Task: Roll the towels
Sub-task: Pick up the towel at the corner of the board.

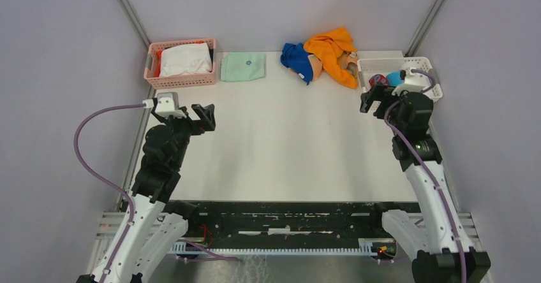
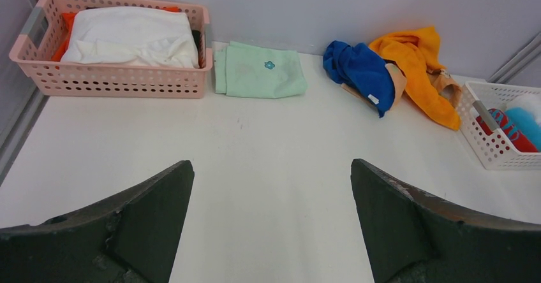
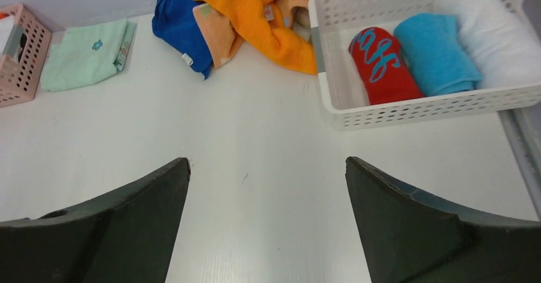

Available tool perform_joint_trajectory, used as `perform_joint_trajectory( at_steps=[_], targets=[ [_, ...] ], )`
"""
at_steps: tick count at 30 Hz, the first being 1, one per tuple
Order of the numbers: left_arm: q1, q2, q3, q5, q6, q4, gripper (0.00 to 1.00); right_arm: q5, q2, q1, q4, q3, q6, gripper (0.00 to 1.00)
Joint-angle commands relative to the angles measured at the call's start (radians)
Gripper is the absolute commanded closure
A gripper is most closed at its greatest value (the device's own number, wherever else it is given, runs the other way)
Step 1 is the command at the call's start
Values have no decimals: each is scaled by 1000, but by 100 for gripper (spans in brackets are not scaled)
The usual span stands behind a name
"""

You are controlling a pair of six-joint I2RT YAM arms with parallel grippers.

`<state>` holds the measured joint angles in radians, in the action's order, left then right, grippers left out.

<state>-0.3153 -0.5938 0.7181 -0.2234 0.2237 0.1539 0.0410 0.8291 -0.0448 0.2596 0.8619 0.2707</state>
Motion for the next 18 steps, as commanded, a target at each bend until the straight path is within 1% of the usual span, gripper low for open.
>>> perform_joint_trajectory(
  at_steps=[1,3,6,9,14,18],
  targets=[
    [1,-2,-6,35,-15,-46,1,-136,191,-11,-163,71,8,0],
    [-1,-17,-6,30,-19,-42,1,-137,303,-44,-215,100,-27,0],
    [-4,-46,-4,36,-22,-46,1,-92,465,-117,-278,160,-111,1],
    [-4,-76,-1,27,-31,-45,1,-67,637,-161,-350,234,-168,2],
    [-4,-115,4,11,-41,-42,1,-48,885,-231,-411,413,-288,5],
    [-4,-142,4,9,-43,-39,1,-34,1078,-286,-426,579,-388,9]
  ],
)
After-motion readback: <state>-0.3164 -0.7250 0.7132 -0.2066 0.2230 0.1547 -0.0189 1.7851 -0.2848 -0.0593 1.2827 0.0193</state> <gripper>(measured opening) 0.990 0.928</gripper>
